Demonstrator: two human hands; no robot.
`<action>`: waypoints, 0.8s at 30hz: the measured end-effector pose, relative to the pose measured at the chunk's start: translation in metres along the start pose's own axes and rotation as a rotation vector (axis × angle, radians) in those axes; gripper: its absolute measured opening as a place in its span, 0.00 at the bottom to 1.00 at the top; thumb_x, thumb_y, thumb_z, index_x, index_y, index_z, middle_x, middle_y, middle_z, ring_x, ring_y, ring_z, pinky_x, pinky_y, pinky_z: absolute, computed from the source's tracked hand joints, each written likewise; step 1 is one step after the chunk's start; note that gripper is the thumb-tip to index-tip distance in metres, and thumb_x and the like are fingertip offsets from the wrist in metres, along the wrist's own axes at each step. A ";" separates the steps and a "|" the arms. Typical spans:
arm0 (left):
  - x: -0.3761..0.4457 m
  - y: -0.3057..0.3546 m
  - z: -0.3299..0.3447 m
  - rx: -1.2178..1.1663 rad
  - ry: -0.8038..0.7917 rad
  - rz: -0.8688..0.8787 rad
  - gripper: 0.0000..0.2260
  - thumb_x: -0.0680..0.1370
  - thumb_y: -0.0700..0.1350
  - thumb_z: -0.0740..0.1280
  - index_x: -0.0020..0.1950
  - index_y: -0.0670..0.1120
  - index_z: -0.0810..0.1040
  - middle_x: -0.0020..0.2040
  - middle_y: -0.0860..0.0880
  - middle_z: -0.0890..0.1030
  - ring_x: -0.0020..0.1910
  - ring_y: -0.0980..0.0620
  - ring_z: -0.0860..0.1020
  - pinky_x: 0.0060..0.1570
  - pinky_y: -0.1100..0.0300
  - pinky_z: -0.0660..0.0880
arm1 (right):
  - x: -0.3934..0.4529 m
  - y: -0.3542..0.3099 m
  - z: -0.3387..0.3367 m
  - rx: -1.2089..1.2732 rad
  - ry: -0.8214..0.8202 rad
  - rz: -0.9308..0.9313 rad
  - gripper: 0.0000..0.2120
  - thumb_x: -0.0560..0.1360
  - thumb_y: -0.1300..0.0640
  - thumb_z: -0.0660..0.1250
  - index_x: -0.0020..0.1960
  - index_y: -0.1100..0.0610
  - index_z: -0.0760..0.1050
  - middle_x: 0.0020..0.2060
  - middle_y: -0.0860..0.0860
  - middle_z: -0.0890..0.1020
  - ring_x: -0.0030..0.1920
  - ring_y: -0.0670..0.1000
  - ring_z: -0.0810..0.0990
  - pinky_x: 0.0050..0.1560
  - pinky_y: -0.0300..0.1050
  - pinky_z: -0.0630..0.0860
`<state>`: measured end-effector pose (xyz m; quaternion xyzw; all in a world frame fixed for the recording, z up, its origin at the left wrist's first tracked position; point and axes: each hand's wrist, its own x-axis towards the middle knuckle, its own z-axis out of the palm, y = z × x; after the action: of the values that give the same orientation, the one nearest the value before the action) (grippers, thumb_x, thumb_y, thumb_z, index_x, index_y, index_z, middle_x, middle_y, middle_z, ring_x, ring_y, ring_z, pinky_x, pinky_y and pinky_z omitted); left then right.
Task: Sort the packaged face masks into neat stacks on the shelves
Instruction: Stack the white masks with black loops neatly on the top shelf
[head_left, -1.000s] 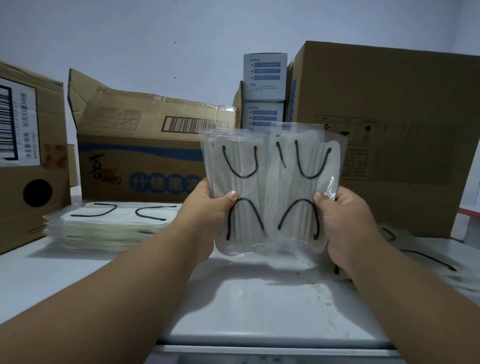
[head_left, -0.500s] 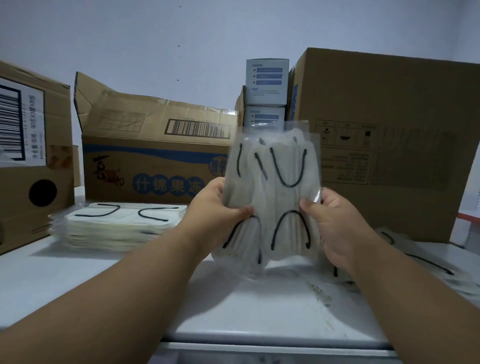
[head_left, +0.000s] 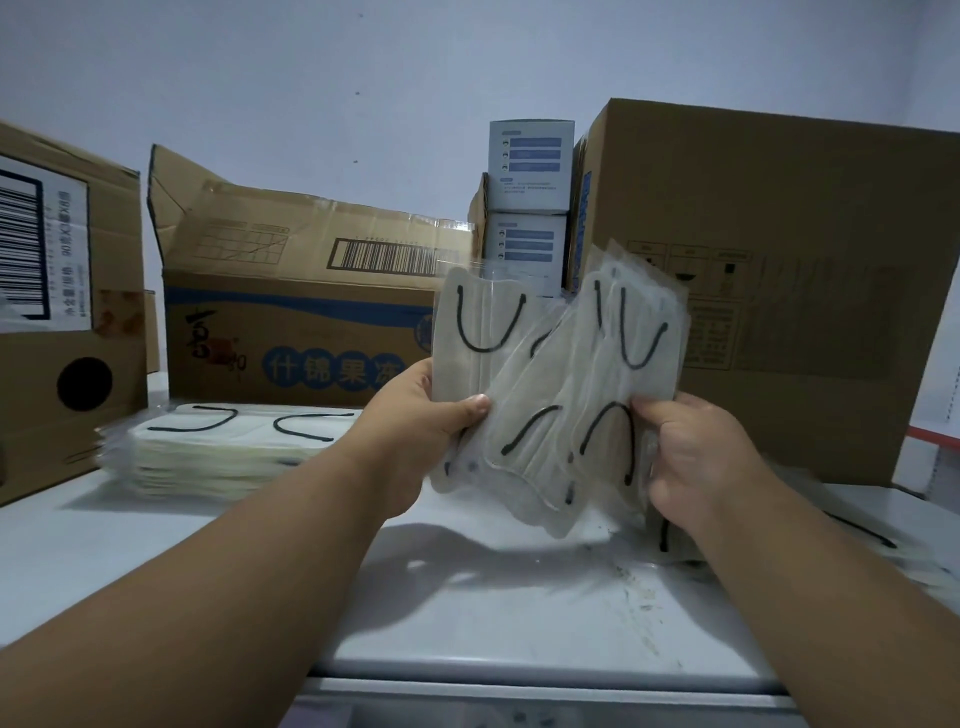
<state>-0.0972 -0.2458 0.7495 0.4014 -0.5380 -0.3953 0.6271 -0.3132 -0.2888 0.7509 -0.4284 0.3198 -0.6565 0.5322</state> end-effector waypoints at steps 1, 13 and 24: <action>0.000 0.000 -0.001 -0.002 0.013 0.007 0.11 0.77 0.35 0.70 0.58 0.45 0.77 0.50 0.44 0.85 0.48 0.46 0.85 0.45 0.52 0.83 | 0.001 0.000 0.000 0.006 0.003 0.018 0.09 0.79 0.67 0.64 0.55 0.61 0.80 0.48 0.58 0.86 0.46 0.58 0.86 0.44 0.56 0.83; -0.004 0.006 0.002 0.011 -0.120 -0.036 0.10 0.80 0.36 0.66 0.59 0.45 0.79 0.46 0.45 0.86 0.43 0.48 0.85 0.40 0.53 0.83 | 0.000 0.007 0.007 -0.077 -0.047 0.159 0.13 0.78 0.68 0.64 0.62 0.64 0.76 0.53 0.63 0.84 0.53 0.64 0.83 0.53 0.66 0.79; -0.004 0.006 -0.001 0.175 -0.219 -0.208 0.12 0.79 0.34 0.66 0.60 0.45 0.81 0.51 0.43 0.86 0.52 0.44 0.84 0.55 0.49 0.80 | -0.001 0.011 0.005 -0.336 0.044 -0.122 0.06 0.78 0.66 0.66 0.48 0.59 0.81 0.45 0.61 0.84 0.47 0.61 0.84 0.48 0.60 0.83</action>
<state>-0.0962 -0.2399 0.7530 0.4626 -0.5908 -0.4511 0.4831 -0.3037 -0.2905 0.7434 -0.5156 0.4100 -0.6339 0.4052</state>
